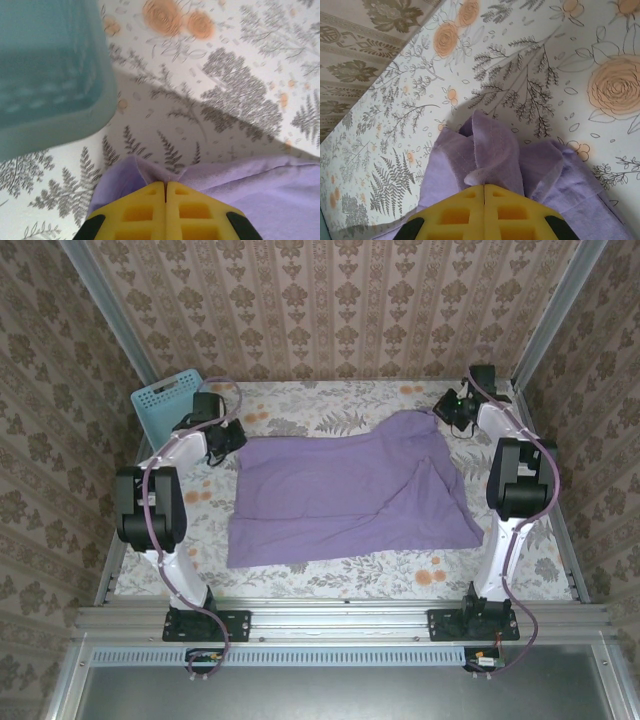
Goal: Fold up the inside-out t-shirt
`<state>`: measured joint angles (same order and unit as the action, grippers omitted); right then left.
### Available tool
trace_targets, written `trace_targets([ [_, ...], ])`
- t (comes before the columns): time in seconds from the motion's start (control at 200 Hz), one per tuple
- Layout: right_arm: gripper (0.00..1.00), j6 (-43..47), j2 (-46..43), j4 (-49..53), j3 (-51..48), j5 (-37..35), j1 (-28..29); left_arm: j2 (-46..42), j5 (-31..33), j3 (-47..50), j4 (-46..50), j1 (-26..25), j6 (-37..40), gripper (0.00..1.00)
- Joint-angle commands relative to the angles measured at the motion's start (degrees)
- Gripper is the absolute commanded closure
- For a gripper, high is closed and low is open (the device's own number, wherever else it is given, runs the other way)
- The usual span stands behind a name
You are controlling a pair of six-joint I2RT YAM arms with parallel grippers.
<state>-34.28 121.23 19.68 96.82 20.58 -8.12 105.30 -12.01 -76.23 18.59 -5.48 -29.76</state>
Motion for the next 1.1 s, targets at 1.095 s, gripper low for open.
trace_targets([
  [1.095, 1.0, -4.9, -71.9, 15.4, -57.5, -14.1, -2.9, -48.8, 5.5, 43.0, 6.4, 1.6, -2.8, 1.0],
])
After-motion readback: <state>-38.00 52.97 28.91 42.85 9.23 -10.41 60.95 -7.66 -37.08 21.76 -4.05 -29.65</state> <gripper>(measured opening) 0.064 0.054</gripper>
